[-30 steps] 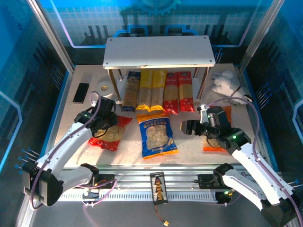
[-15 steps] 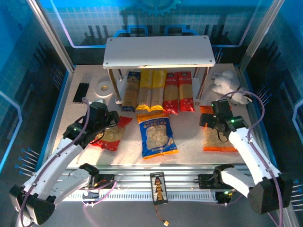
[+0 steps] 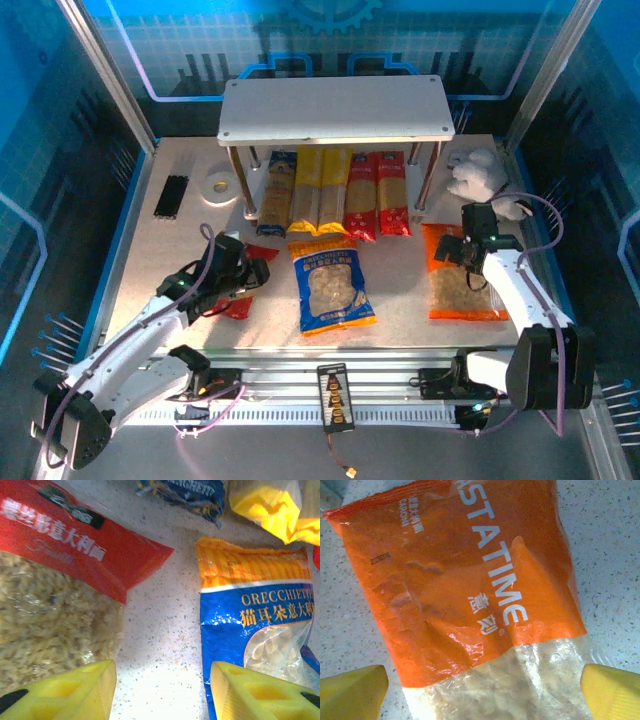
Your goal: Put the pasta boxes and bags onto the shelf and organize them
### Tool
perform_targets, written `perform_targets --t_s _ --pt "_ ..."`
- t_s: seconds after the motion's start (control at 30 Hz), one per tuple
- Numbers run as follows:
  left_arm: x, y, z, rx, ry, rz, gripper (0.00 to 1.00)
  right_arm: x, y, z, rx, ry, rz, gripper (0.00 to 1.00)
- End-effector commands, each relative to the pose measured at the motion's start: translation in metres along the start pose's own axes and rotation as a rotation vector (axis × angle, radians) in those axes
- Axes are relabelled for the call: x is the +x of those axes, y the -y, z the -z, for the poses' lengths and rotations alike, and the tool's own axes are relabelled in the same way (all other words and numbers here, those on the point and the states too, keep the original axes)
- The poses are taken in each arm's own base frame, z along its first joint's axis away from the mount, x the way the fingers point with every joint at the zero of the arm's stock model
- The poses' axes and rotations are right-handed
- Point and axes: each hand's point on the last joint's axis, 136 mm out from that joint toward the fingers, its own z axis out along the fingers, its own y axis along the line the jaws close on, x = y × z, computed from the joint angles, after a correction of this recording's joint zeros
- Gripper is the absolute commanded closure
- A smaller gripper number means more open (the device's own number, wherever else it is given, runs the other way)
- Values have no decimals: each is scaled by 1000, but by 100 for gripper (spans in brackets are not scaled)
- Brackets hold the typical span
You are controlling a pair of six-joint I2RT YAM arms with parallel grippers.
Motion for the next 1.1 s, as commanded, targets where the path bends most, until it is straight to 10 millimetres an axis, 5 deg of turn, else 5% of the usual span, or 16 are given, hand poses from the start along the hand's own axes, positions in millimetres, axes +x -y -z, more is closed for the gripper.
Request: perform_targets --t_s 0.0,0.43,0.63,1.07 --pt "3 20 -7 66 4 -13 45 -2 1 -7 -6 -5 -3 0" --pt "7 50 -19 92 -21 -73 42 5 16 -50 35 -127 -21 0" --pt "2 51 -18 84 -9 -83 41 19 5 -65 -28 -213 -9 0" --pt "0 56 -20 90 -17 -85 41 35 -13 -69 -131 -309 -11 34"
